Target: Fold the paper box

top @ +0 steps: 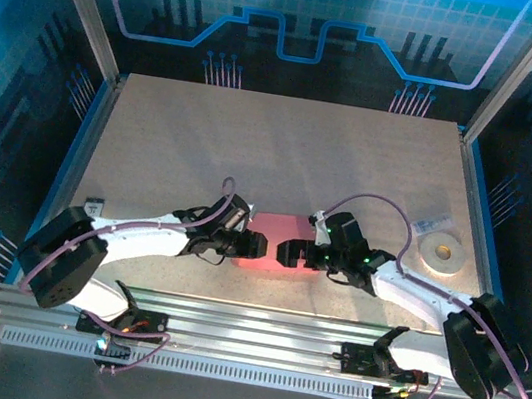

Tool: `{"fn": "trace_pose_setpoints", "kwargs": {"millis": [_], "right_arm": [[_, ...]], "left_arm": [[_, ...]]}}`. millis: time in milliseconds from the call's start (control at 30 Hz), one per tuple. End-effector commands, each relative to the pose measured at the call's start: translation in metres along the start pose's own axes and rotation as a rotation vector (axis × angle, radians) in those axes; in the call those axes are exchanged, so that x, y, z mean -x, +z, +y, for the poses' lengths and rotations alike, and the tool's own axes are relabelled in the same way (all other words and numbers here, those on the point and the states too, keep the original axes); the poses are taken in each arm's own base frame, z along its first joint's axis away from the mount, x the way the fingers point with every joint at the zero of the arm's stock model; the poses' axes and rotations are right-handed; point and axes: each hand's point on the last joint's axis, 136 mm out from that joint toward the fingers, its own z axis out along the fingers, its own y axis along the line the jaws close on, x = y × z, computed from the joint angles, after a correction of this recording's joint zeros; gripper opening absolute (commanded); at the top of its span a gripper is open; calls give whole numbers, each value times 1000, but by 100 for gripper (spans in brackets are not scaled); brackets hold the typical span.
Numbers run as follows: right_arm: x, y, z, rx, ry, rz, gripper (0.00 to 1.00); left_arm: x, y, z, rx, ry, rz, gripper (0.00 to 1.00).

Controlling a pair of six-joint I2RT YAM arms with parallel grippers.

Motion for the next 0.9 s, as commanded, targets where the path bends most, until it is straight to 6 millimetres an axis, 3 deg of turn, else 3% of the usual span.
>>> {"fn": "trace_pose_setpoints", "kwargs": {"millis": [0,133,300,533,767,867], "right_arm": [[1,-11,-1,-34,-16,-26,100],[14,-29,-2,-83,11,-97,100],[20,-51,-11,-125,1,-205,100],[5,-68,-33,-241,-19,-155,100],[-11,-59,-40,-247,21,-84,100],[-12,-54,-35,-216,19,-64,100]], "left_arm": [[9,-20,-10,-34,32,-82,58],[12,-37,-14,-65,46,-130,68],[2,-47,-3,-56,47,-140,99],[-20,-46,12,-42,16,-74,99],[-25,-38,29,21,0,-68,99],[-23,-32,24,6,8,-51,99]]}}
